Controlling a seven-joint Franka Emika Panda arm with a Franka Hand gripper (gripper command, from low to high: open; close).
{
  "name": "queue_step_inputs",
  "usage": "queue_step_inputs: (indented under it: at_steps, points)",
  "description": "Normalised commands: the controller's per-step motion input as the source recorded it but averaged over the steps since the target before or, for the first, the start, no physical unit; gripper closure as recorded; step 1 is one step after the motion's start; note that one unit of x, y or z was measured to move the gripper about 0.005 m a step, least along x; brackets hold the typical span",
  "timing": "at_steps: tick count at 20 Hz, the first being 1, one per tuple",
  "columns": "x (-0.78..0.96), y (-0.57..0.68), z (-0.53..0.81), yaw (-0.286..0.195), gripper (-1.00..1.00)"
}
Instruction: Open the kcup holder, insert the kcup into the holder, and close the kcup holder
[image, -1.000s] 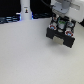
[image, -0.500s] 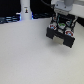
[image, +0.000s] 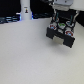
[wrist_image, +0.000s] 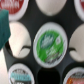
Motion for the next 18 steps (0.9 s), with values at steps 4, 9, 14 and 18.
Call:
queue_step_inputs:
  at_steps: [4,9,14,18]
  points:
    - [0.67,-0.45,0.12,0.025,-1.0]
    - [0.66,-0.31,0.0,0.054,-1.0]
    - [0.72,-0.07,0.0,0.069,-1.0]
    - [0.53,0.09,-0.14,0.129,-1.0]
